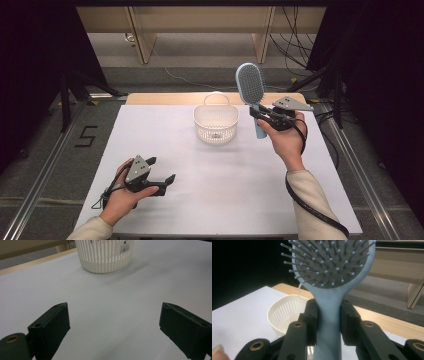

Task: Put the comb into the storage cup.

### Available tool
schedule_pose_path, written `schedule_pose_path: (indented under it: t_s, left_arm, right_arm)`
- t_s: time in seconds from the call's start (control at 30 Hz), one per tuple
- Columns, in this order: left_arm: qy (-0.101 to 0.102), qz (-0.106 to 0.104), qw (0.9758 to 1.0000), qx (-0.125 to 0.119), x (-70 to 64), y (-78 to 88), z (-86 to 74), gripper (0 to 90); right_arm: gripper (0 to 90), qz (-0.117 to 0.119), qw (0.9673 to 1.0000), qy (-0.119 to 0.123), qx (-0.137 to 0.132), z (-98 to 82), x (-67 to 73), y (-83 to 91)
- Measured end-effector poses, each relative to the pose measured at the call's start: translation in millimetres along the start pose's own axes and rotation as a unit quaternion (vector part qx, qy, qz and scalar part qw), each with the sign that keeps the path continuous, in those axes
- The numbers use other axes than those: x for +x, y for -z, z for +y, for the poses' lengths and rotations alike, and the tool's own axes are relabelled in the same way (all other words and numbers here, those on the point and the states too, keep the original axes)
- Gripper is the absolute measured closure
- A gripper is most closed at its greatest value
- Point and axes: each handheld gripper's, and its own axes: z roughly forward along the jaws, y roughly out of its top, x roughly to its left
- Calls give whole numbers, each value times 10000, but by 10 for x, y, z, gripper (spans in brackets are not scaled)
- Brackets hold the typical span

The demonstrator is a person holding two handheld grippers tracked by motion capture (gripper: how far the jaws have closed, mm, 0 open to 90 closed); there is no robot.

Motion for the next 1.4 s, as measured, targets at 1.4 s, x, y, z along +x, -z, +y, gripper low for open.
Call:
schedule_pose_path:
  t_s: [1.4]
  left_arm:
    - [1,10,10000,-14,1,2,3,90]
  right_arm:
    - [709,113,9999,-32,-96,92,63,-137]
